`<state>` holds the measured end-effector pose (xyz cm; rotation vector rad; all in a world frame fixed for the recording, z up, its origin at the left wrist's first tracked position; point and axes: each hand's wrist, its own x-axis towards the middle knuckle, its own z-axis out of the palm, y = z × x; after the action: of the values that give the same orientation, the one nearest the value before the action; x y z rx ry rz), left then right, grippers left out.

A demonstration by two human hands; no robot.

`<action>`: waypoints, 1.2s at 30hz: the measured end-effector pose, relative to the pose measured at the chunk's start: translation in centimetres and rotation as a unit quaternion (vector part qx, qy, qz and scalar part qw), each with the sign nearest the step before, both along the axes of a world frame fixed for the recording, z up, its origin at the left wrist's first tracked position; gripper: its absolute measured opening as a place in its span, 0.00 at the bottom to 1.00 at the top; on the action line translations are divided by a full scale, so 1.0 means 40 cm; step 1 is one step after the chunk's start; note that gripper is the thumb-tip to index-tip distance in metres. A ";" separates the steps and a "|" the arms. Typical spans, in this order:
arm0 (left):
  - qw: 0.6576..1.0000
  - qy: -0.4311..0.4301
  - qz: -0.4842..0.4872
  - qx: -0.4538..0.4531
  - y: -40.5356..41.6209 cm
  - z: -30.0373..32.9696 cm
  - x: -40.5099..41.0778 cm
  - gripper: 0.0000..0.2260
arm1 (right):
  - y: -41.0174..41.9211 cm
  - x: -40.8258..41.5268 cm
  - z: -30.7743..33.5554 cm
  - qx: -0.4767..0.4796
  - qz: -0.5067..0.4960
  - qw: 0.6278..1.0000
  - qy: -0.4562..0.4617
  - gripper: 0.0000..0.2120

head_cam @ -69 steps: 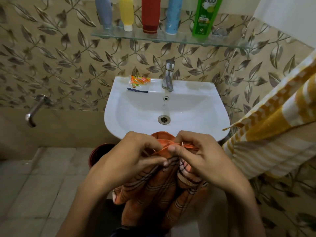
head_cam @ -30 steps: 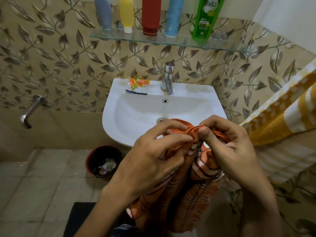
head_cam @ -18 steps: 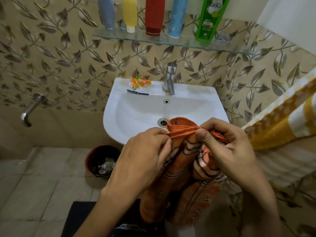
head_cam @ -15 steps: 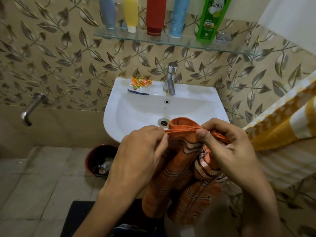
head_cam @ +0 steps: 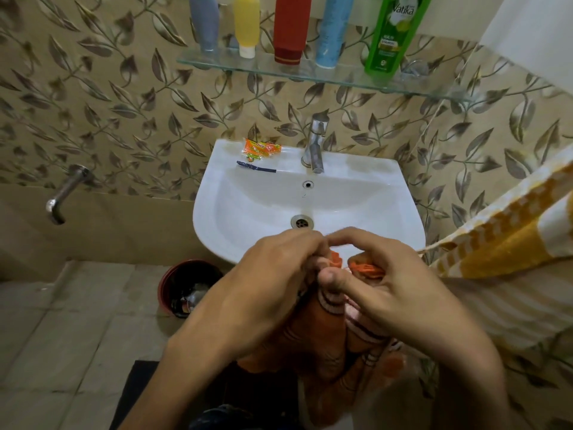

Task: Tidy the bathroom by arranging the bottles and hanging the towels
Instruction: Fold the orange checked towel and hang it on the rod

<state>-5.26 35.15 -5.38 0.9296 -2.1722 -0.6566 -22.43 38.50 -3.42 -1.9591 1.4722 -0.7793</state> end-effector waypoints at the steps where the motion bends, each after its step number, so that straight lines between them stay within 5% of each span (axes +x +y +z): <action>1: 1.000 -0.004 0.000 0.001 -0.002 -0.001 0.005 0.06 | -0.006 0.000 -0.004 0.002 -0.024 1.000 0.011 0.09; 9: 0.991 -0.012 -0.092 0.097 -0.017 0.002 0.049 0.06 | -0.004 -0.010 0.006 -0.060 -0.040 0.996 -0.053 0.10; 16: 0.986 -0.088 -0.059 0.125 -0.025 -0.015 0.055 0.04 | 0.007 -0.021 0.030 -0.122 -0.079 0.983 -0.112 0.10; 22: 0.946 -0.248 0.163 0.127 -0.019 -0.005 0.081 0.24 | 0.017 -0.033 0.034 -0.128 -0.080 0.983 -0.107 0.11; 25: 0.922 -0.290 0.231 0.112 -0.034 -0.015 0.120 0.19 | 0.027 -0.059 0.036 -0.137 -0.104 0.978 -0.119 0.11; 30: 0.991 -0.049 0.111 0.050 -0.026 -0.007 0.114 0.08 | 0.025 -0.068 0.034 -0.131 -0.085 0.983 -0.101 0.12; 36: 0.993 0.077 -0.067 0.049 0.023 0.002 0.010 0.12 | 0.015 -0.033 0.023 -0.104 -0.028 0.989 -0.104 0.06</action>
<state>-4.85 36.07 -5.32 0.7598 -2.0919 -0.8792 -23.74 39.09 -2.51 -1.9231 1.3724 -1.1673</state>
